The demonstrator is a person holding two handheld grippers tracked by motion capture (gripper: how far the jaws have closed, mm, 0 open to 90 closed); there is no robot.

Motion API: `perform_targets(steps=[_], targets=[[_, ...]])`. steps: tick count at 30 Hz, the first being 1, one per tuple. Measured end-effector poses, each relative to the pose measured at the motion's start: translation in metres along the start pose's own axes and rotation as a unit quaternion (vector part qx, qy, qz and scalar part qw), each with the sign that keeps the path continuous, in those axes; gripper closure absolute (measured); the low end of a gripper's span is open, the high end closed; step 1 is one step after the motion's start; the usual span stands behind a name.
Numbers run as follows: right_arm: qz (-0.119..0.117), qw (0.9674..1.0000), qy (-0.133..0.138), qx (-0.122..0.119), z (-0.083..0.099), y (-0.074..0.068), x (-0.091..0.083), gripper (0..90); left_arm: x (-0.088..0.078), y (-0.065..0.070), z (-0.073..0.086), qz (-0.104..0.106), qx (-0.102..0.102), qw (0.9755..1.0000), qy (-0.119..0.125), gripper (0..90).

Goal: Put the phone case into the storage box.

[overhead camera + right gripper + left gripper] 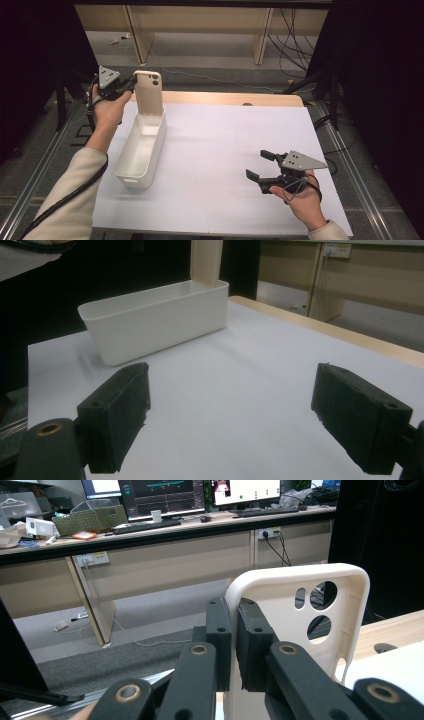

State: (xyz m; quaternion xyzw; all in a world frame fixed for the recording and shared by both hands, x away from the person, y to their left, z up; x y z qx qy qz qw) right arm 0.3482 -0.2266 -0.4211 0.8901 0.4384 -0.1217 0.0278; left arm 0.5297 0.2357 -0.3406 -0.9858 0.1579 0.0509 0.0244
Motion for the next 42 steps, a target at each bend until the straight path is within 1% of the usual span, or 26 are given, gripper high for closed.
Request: perform_targets(steps=[4, 5, 6, 7, 8, 10, 13, 15, 16, 23, 25, 26, 31, 36, 41, 42], targets=[[0.001, 1.0, 0.0, 0.0, 0.0002, 0.0003, -0.0001, 16.8, 0.0011, -0.0007, 0.001, 0.001, 0.0, 1.0, -0.001, 84.8], [0.001, 1.0, 0.002, -0.003, 0.0005, 0.0007, 0.0004, 16.8, 0.0013, -0.001, 0.0011, 0.0, -0.001, 1.0, -0.002, 84.8], [-0.004, 0.9999, -0.006, 0.009, 0.0008, -0.001, -0.0003, 16.8, 0.0015, -0.001, 0.0013, 0.001, -0.001, 1.0, -0.002, 84.8], [-0.004, 0.9999, -0.006, 0.009, 0.0007, -0.0011, -0.0002, 16.8, 0.0017, -0.0012, 0.0014, 0.0, -0.001, 1.0, -0.003, 84.8], [0.0, 1.0, 0.002, -0.003, 0.0003, 0.0004, 0.0004, 16.8, 0.0019, -0.0013, 0.0016, -0.001, -0.001, 1.0, -0.003, 84.8], [0.001, 1.0, 0.0, 0.0, 0.0001, 0.0003, -0.0001, 16.8, 0.0025, -0.0013, 0.0019, 0.0, -0.002, 1.0, -0.002, 84.8], [0.001, 1.0, 0.0, 0.0, 0.0001, 0.0003, -0.0001, 16.8, 0.0037, -0.0013, 0.0022, 0.004, -0.002, 1.0, 0.0, 84.8], [0.001, 1.0, 0.001, -0.003, 0.0004, 0.0006, 0.0002, 16.9, 0.0039, -0.0016, 0.0025, 0.003, -0.001, 1.0, -0.001, 84.8], [-0.005, 0.9999, -0.006, 0.01, 0.0009, -0.0012, -0.0002, 16.8, 0.0041, -0.0017, 0.0028, 0.003, -0.001, 1.0, -0.001, 84.8], [-0.001, 0.9999, -0.006, 0.009, 0.0008, -0.0008, -0.0006, 16.8, 0.0055, -0.0025, 0.0051, 0.004, -0.001, 1.0, -0.002, 84.8], [-0.001, 0.9999, -0.007, 0.007, 0.0011, -0.0007, -0.0005, 16.8, 0.006, -0.0028, 0.0058, 0.003, -0.002, 1.0, -0.003, 84.8], [-0.005, 0.9999, -0.006, 0.01, 0.0012, -0.001, -0.0002, 16.8, 0.0063, -0.0031, 0.0062, 0.003, -0.002, 1.0, -0.003, 84.8], [-0.001, 0.9999, -0.006, 0.008, 0.0008, -0.0006, -0.0005, 16.8, 0.0076, -0.0041, 0.007, 0.004, -0.002, 1.0, -0.002, 84.8], [-0.001, 0.9999, -0.006, 0.008, 0.0009, -0.0007, -0.0003, 16.8, 0.0087, -0.0048, 0.0068, 0.004, -0.001, 1.0, -0.001, 84.8], [0.001, 0.9999, -0.006, 0.012, 0.0005, -0.001, -0.0008, 16.8, 0.0098, -0.0049, 0.0071, 0.003, -0.001, 1.0, -0.002, 84.8], [-0.003, 0.9999, -0.006, 0.013, 0.0004, -0.0012, -0.0008, 16.8, 0.0086, -0.0051, 0.0076, -0.01, -0.004, 0.9999, -0.008, 84.8]])
Point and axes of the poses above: each handheld gripper's, and its own axes: x roughly forward along the jaws, z roughly out of its underside, y roughly to its right, the point moved 2 cm from there along x, roughly forward along the jaws, and after that the axes turned 2 degrees about y, right-handed, at the moved point
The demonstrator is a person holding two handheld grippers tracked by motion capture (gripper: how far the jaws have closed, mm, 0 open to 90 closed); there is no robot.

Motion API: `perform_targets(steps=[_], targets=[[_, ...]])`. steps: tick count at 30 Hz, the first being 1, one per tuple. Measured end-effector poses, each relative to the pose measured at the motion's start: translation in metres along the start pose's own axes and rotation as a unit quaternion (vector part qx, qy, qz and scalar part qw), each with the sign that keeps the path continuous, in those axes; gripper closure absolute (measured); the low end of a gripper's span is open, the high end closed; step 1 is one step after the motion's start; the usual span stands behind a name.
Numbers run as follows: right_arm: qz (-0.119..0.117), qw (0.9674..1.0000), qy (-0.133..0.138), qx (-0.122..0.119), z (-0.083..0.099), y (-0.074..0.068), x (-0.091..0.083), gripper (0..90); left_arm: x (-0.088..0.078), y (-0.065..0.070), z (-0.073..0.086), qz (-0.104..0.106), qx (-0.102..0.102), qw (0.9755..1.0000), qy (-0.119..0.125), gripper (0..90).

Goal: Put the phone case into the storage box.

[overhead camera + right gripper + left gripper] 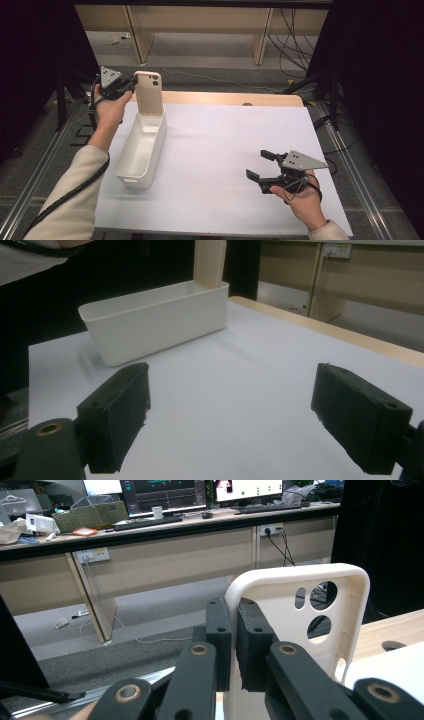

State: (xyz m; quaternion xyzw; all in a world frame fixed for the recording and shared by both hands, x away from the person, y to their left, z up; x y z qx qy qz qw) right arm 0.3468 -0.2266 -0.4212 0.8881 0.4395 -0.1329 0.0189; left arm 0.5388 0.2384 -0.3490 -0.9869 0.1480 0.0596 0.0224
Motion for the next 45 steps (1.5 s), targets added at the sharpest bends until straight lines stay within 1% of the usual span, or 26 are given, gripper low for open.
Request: perform_targets(steps=[1, 2, 3, 4, 5, 7, 8, 10, 11, 12, 13, 18, 19, 20, 21, 22, 26, 30, 34, 38, 40, 41, 42, 43, 44, 45], targets=[[0.005, 0.9998, 0.009, -0.015, -0.0003, 0.0019, 0.0008, 16.8, 0.0004, -0.0001, 0.0002, 0.0, 0.001, 1.0, 0.0, 84.8], [0.005, 0.9999, 0.005, -0.007, -0.0001, 0.001, 0.0003, 16.8, 0.001, 0.0, 0.0004, 0.001, 0.001, 1.0, 0.001, 84.8], [0.003, 1.0, 0.0, -0.001, 0.0002, 0.0002, -0.0001, 16.8, 0.0022, 0.0004, 0.0006, 0.007, 0.001, 1.0, 0.003, 84.8], [0.003, 1.0, 0.001, -0.001, 0.0002, 0.0003, -0.0001, 16.8, 0.0032, 0.0006, 0.0005, 0.015, 0.004, 0.9999, 0.005, 84.8], [0.003, 1.0, 0.001, -0.001, 0.0001, 0.0002, -0.0001, 16.8, 0.0025, -0.0001, 0.0011, 0.002, 0.003, 1.0, 0.001, 84.8], [0.004, 1.0, 0.005, -0.006, -0.0001, 0.0009, 0.0003, 16.8, 0.0031, -0.0003, 0.0017, -0.002, 0.004, 1.0, 0.0, 84.8], [0.003, 1.0, 0.001, -0.001, 0.0001, 0.0002, -0.0002, 16.8, 0.0035, -0.0005, 0.0021, -0.002, 0.005, 1.0, 0.0, 84.8], [0.003, 1.0, 0.001, -0.001, 0.0001, 0.0002, -0.0002, 16.8, 0.004, -0.0011, 0.0027, -0.002, 0.007, 1.0, -0.001, 84.8], [0.003, 1.0, 0.001, -0.001, 0.0001, 0.0002, -0.0002, 16.8, 0.0039, -0.001, 0.0031, -0.004, 0.006, 1.0, -0.003, 84.8], [0.005, 0.9999, 0.007, -0.011, -0.0002, 0.0014, 0.0004, 16.8, 0.0029, 0.0001, 0.0041, -0.007, -0.003, 0.9999, -0.009, 84.8], [0.007, 0.9998, 0.011, -0.015, -0.0001, 0.0019, 0.0009, 16.8, 0.0032, 0.0001, 0.0045, -0.007, -0.004, 0.9999, -0.01, 84.8], [0.006, 0.9999, 0.008, -0.011, -0.0003, 0.0015, 0.0006, 16.8, 0.0046, -0.0003, 0.0062, -0.008, -0.005, 0.9999, -0.011, 84.7], [0.003, 1.0, 0.0, -0.001, 0.0001, 0.0002, -0.0001, 16.8, 0.0049, -0.0005, 0.0067, -0.008, -0.004, 0.9999, -0.013, 84.8], [0.003, 1.0, 0.0, -0.001, 0.0001, 0.0002, 0.0, 16.8, 0.0052, -0.0005, 0.007, -0.008, -0.005, 0.9999, -0.013, 84.8], [0.001, 1.0, 0.0, -0.001, 0.0, 0.0002, 0.0, 16.8, 0.0056, -0.0005, 0.0073, -0.009, -0.005, 0.9999, -0.012, 84.8], [0.005, 0.9998, 0.009, -0.016, -0.0003, 0.0019, 0.0008, 16.8, 0.0059, -0.0005, 0.0074, -0.009, -0.005, 0.9999, -0.013, 84.8], [0.006, 0.9998, 0.008, -0.016, -0.0003, 0.002, 0.0004, 16.8, 0.0068, -0.0001, 0.0077, -0.008, -0.004, 0.9998, -0.015, 84.7], [0.004, 0.9998, 0.007, -0.019, -0.0006, 0.0026, 0.0, 16.8, 0.0075, 0.0, 0.0067, -0.007, -0.006, 0.9999, -0.013, 84.8], [0.005, 0.9998, 0.008, -0.018, -0.0008, 0.0029, -0.0002, 16.8, 0.0085, 0.0005, 0.0068, -0.01, -0.001, 0.9998, -0.014, 84.7], [0.005, 0.9998, 0.008, -0.019, -0.0008, 0.0029, -0.0002, 16.8, 0.0086, -0.0006, 0.007, -0.012, -0.004, 0.9998, -0.012, 84.7], [0.004, 0.9999, 0.005, -0.013, -0.0006, 0.0024, -0.0004, 16.8, 0.0085, -0.0011, 0.0076, -0.013, -0.003, 0.9998, -0.014, 84.7], [0.002, 1.0, -0.001, -0.005, -0.0003, 0.0012, -0.0009, 16.8, 0.0086, -0.0013, 0.008, -0.013, -0.003, 0.9998, -0.015, 84.8], [0.001, 1.0, -0.001, -0.005, -0.0004, 0.0013, -0.0008, 16.8, 0.0087, -0.0015, 0.0081, -0.013, -0.003, 0.9998, -0.014, 84.7], [0.003, 1.0, 0.0, -0.006, -0.0005, 0.0013, -0.0008, 16.8, 0.0087, -0.0017, 0.0084, -0.014, -0.002, 0.9998, -0.014, 84.7], [0.005, 0.9998, 0.009, -0.019, -0.001, 0.003, 0.0001, 16.8, 0.0088, -0.0018, 0.0085, -0.014, -0.002, 0.9998, -0.014, 84.7], [0.005, 0.9998, 0.007, -0.017, -0.001, 0.0027, -0.0002, 16.8, 0.0089, -0.002, 0.0087, -0.014, -0.003, 0.9998, -0.014, 84.7]])
Point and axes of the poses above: each handheld gripper's, and its own axes: x roughly forward along the jaws, z roughly out of its underside, y roughly to its right, the point moved 2 cm from there along x, roughly forward along the jaws, and after that the axes turned 2 degrees about y, right-handed, at the moved point
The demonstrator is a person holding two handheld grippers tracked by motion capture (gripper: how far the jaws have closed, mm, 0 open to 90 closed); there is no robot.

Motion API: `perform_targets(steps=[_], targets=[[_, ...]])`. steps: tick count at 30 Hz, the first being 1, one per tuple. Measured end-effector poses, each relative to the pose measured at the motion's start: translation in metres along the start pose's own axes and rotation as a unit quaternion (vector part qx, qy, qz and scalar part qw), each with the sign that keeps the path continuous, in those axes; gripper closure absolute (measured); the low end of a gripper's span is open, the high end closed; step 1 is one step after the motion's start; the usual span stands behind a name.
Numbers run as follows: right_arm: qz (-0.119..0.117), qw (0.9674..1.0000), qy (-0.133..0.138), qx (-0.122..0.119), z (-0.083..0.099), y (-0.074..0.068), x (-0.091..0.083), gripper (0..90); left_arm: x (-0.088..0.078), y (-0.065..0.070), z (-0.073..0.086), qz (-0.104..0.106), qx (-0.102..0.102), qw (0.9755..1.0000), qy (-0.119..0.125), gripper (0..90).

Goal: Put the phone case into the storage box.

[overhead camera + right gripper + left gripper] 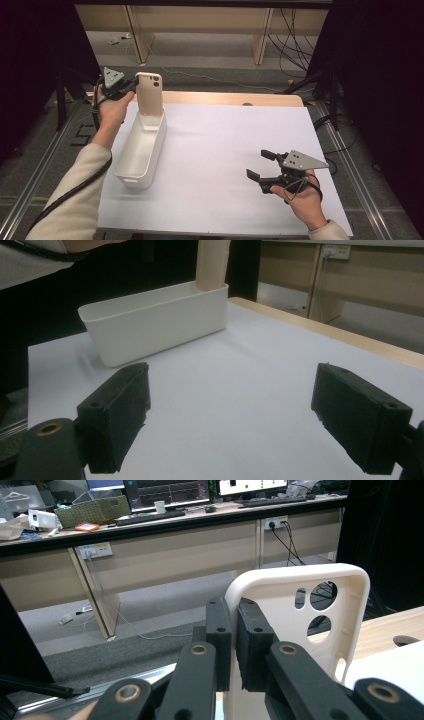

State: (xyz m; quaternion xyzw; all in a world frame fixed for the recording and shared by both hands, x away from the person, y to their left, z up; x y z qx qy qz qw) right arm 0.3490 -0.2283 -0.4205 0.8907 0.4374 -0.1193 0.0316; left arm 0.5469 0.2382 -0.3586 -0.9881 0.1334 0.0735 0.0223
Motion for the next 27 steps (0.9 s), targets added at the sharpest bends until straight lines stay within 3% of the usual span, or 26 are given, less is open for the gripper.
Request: perform_targets(steps=[6, 7, 10, 12, 15, 19, 22, 26, 27], targets=[[0.0, 1.0, 0.0, 0.001, 0.0, 0.0002, 0.0001, 16.8, 0.0017, 0.0, 0.0008, 0.0, 0.001, 1.0, -0.002, 84.7], [-0.007, 0.9999, -0.006, 0.014, 0.0004, -0.0014, -0.0004, 16.8, 0.0022, 0.0001, 0.0011, 0.0, 0.001, 1.0, -0.002, 84.7], [-0.005, 0.9999, -0.007, 0.013, 0.0003, -0.0013, -0.0006, 16.8, 0.0035, 0.0006, 0.0018, 0.0, 0.001, 1.0, -0.002, 84.7], [-0.002, 1.0, 0.001, 0.0, -0.0001, 0.0005, 0.0001, 16.8, 0.0044, 0.0008, 0.0022, -0.001, 0.001, 1.0, -0.003, 84.7], [-0.005, 0.9998, -0.009, 0.017, 0.0003, -0.0016, -0.0009, 16.8, 0.0055, 0.0012, 0.0029, 0.0, 0.001, 1.0, -0.003, 84.7], [0.0, 1.0, 0.0, 0.001, 0.0002, 0.0006, 0.0002, 16.8, 0.0068, 0.0021, 0.0041, -0.001, 0.001, 1.0, -0.004, 84.7], [-0.004, 0.9998, -0.011, 0.016, 0.0002, -0.0015, -0.001, 16.8, 0.0078, 0.0015, 0.0051, -0.002, 0.001, 1.0, -0.005, 84.6], [-0.005, 0.9999, -0.008, 0.014, 0.0003, -0.0011, -0.0005, 16.8, 0.0092, 0.0009, 0.0066, -0.004, 0.001, 1.0, -0.007, 84.7], [0.004, 0.9999, 0.005, 0.009, 0.0006, -0.0007, 0.0011, 16.8, 0.0095, 0.0008, 0.007, -0.004, 0.0, 1.0, -0.007, 84.7]])
Point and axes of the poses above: each handheld gripper's, and its own axes: x roughly forward along the jaws, z roughly out of its underside, y roughly to its right, the point moved 2 cm from there along x, roughly forward along the jaws, and after that the axes turned 2 degrees about y, right-handed, at the moved point
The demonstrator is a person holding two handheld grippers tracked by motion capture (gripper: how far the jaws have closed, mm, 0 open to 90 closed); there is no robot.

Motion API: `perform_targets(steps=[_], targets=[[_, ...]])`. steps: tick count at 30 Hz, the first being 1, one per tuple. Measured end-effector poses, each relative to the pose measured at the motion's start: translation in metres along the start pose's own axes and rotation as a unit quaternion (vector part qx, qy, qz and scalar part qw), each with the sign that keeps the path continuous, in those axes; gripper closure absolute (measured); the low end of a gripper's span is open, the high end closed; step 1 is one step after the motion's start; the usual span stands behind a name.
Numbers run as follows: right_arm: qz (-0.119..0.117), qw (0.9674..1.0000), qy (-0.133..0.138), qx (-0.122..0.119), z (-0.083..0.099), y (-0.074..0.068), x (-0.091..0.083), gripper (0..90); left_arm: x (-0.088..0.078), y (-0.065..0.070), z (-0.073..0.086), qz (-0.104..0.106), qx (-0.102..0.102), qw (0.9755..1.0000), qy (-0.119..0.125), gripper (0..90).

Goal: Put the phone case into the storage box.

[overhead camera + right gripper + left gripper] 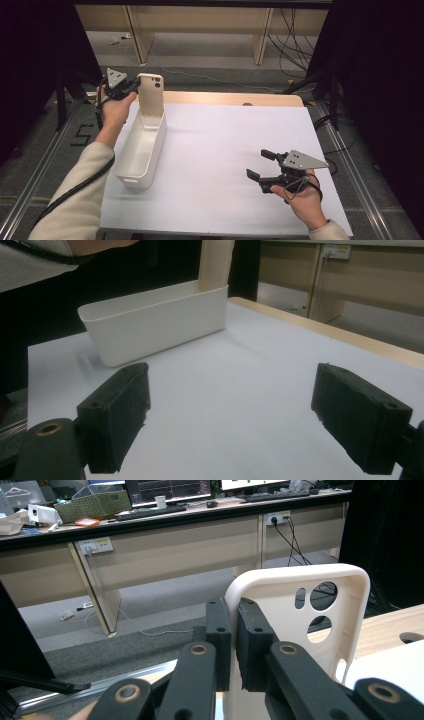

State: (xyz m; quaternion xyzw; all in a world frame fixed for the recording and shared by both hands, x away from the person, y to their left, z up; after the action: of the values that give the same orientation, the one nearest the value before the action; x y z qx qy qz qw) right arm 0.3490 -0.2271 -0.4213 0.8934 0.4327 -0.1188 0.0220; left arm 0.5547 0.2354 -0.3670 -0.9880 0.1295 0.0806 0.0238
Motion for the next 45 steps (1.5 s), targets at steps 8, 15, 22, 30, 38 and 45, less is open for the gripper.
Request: perform_targets(steps=[8, 15, 22, 30, 38, 45], targets=[[-0.007, 0.9999, -0.002, -0.008, 0.0, 0.002, 0.0, 16.8, 0.002, -0.001, 0.002, -0.001, 0.0, 1.0, -0.002, 84.6], [-0.006, 1.0, 0.003, -0.007, 0.0, 0.002, 0.0, 16.8, 0.004, -0.001, 0.005, -0.002, -0.001, 1.0, -0.005, 84.6], [-0.008, 0.9999, -0.001, -0.009, 0.0, 0.002, -0.001, 16.8, 0.006, 0.0, 0.009, -0.002, -0.001, 1.0, -0.008, 84.6], [-0.009, 0.9999, 0.003, -0.008, 0.001, 0.002, 0.0, 16.8, 0.007, 0.0, 0.011, -0.001, 0.0, 0.9999, -0.012, 84.6], [-0.009, 0.9999, 0.004, -0.008, 0.001, 0.002, 0.0, 16.8, 0.008, -0.001, 0.014, -0.003, 0.001, 0.9999, -0.014, 84.7], [-0.009, 0.9999, 0.006, -0.008, 0.001, 0.002, 0.0, 16.8, 0.009, -0.001, 0.015, -0.004, 0.002, 0.9998, -0.017, 84.7]])
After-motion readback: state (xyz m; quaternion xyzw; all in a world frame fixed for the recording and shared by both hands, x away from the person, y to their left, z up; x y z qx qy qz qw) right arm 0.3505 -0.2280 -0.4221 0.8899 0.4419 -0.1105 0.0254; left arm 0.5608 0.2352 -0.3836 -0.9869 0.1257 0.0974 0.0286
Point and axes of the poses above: each handheld gripper's, and its own axes: x roughly forward along the jaws, z roughly out of its underside, y roughly to its right, the point moved 2 cm from there along x, roughly forward along the jaws, and after that the axes turned 2 degrees about y, right-handed, at the moved point
